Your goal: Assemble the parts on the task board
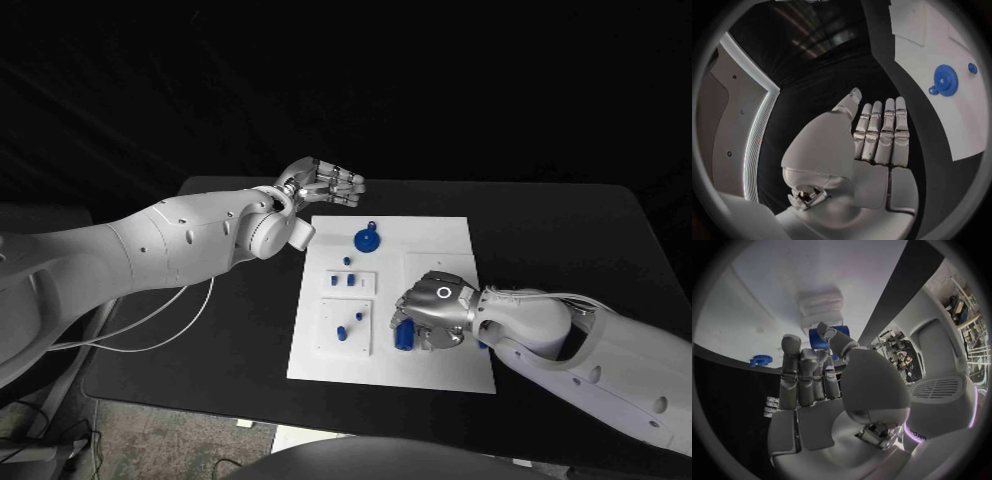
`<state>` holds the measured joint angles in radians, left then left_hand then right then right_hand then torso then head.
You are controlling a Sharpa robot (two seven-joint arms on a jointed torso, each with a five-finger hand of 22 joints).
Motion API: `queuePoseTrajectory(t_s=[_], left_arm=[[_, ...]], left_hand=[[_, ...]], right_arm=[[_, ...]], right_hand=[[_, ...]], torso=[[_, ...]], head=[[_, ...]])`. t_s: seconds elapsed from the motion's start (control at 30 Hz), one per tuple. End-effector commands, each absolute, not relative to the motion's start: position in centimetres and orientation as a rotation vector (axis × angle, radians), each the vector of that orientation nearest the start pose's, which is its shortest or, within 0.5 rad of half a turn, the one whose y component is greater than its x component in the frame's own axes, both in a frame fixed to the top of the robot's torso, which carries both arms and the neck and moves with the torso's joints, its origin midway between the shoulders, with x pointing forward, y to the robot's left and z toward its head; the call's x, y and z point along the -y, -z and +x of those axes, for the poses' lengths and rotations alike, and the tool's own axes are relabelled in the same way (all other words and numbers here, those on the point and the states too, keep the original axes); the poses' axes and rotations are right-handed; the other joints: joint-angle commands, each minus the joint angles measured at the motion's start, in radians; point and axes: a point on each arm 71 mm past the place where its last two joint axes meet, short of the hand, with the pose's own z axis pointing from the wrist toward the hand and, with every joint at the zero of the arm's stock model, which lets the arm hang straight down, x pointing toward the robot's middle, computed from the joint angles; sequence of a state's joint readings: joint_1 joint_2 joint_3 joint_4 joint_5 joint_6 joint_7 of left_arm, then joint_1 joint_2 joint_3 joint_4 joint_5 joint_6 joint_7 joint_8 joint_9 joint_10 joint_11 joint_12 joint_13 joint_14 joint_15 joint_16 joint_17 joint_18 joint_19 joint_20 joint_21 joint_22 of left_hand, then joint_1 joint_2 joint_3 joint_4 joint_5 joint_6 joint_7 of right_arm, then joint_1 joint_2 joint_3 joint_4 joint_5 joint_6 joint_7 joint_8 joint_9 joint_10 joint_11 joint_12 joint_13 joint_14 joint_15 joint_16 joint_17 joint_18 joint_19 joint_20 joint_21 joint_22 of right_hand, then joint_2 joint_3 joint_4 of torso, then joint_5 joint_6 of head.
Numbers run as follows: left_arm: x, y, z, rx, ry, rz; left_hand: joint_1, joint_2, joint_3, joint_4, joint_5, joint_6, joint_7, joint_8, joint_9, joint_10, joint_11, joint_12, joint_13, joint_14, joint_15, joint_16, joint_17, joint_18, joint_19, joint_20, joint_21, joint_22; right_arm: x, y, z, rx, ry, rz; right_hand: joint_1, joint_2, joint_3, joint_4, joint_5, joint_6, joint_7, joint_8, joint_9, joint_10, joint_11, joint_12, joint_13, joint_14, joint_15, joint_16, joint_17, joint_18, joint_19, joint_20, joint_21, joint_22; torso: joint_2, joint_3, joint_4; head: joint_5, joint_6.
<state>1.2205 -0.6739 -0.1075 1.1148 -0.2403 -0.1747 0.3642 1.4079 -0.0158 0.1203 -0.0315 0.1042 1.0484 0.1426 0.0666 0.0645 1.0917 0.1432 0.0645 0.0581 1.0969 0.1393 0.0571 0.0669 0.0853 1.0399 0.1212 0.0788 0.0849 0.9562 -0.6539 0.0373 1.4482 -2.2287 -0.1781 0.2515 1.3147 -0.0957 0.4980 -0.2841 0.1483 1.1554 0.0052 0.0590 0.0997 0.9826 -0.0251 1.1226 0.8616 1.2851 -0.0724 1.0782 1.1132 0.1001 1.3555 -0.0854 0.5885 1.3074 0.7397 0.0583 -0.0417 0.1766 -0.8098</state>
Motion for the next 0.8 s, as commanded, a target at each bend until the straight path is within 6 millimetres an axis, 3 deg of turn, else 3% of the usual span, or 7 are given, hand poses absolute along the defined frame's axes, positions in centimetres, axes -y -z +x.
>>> queuePoseTrajectory(t_s=[0.03, 0.23, 0.4, 0.53, 0.8], left_arm=[[-23.59, 21.05, 54.93, -1.550, 1.345, -0.857], [-23.57, 21.06, 54.94, -1.551, 1.346, -0.856], [-23.53, 21.06, 54.94, -1.552, 1.347, -0.856], [-23.49, 21.06, 54.93, -1.553, 1.348, -0.856], [-23.48, 21.07, 54.92, -1.555, 1.349, -0.856]], left_hand=[[0.001, 0.010, 0.000, 0.008, -0.004, -0.010, -0.001, -0.003, 0.000, -0.007, -0.002, -0.002, 0.000, -0.007, 0.001, 0.004, 0.000, -0.005, 0.004, 0.004, 0.001, -0.001], [0.001, 0.010, 0.000, 0.008, -0.004, -0.010, -0.001, -0.003, 0.000, -0.007, -0.002, -0.002, 0.000, -0.007, 0.001, 0.004, 0.000, -0.005, 0.004, 0.004, 0.001, -0.001], [0.004, 0.012, -0.001, 0.011, -0.004, -0.010, -0.001, -0.003, 0.000, -0.008, -0.002, -0.002, 0.000, -0.007, 0.001, 0.004, 0.000, -0.005, 0.004, 0.004, 0.001, -0.003], [0.003, 0.014, -0.001, 0.013, -0.004, -0.010, -0.001, -0.003, 0.000, -0.008, -0.002, -0.002, 0.000, -0.007, 0.001, 0.004, 0.000, -0.005, 0.004, 0.004, 0.001, -0.003], [0.002, 0.013, -0.002, 0.014, -0.003, -0.010, -0.001, -0.002, 0.000, -0.008, -0.002, -0.002, 0.000, -0.008, 0.002, 0.004, 0.000, -0.005, 0.004, 0.005, 0.001, -0.003]], right_arm=[[10.07, 28.30, 41.92, -1.507, -0.691, -1.165], [10.03, 28.34, 42.00, -1.492, -0.666, -1.163], [9.99, 28.32, 42.05, -1.482, -0.653, -1.162], [9.99, 28.32, 42.07, -1.476, -0.645, -1.165], [10.02, 28.35, 42.09, -1.474, -0.641, -1.169]], right_hand=[[-0.004, 0.003, -0.002, 0.001, 0.007, 0.019, 0.035, 0.003, -0.003, -0.009, 0.000, 0.002, -0.001, -0.007, 0.001, -0.006, -0.002, 0.016, -0.007, 0.002, -0.006, 0.039], [-0.007, -0.007, 0.002, 0.001, 0.010, -0.051, 0.012, 0.003, -0.024, -0.005, -0.010, 0.000, -0.001, -0.005, -0.004, -0.004, -0.002, 0.013, -0.001, -0.002, -0.010, 0.038], [-0.006, -0.009, 0.005, 0.001, 0.010, -0.064, 0.010, 0.004, -0.027, -0.004, -0.011, -0.002, -0.001, -0.006, -0.005, -0.004, -0.003, 0.012, 0.000, -0.003, -0.013, 0.038], [-0.004, -0.014, 0.003, 0.001, 0.009, -0.092, -0.004, 0.003, -0.030, -0.002, -0.016, -0.004, -0.002, -0.006, -0.007, -0.005, -0.004, 0.011, 0.001, -0.004, -0.015, 0.038], [0.003, -0.016, 0.005, 0.001, 0.007, -0.114, -0.013, 0.003, -0.030, -0.010, -0.017, -0.014, -0.010, -0.013, -0.007, -0.012, -0.009, 0.009, -0.003, -0.006, -0.028, 0.037]], torso=[[0.000, 0.0005, -0.0009], [0.000, 0.0008, -0.0019], [0.000, 0.0012, -0.0015], [0.000, 0.0017, 0.0002], [-0.001, 0.0001, -0.0013]], head=[[0.001, -0.001], [0.002, -0.002], [0.002, -0.003], [0.002, -0.004], [0.005, -0.005]])
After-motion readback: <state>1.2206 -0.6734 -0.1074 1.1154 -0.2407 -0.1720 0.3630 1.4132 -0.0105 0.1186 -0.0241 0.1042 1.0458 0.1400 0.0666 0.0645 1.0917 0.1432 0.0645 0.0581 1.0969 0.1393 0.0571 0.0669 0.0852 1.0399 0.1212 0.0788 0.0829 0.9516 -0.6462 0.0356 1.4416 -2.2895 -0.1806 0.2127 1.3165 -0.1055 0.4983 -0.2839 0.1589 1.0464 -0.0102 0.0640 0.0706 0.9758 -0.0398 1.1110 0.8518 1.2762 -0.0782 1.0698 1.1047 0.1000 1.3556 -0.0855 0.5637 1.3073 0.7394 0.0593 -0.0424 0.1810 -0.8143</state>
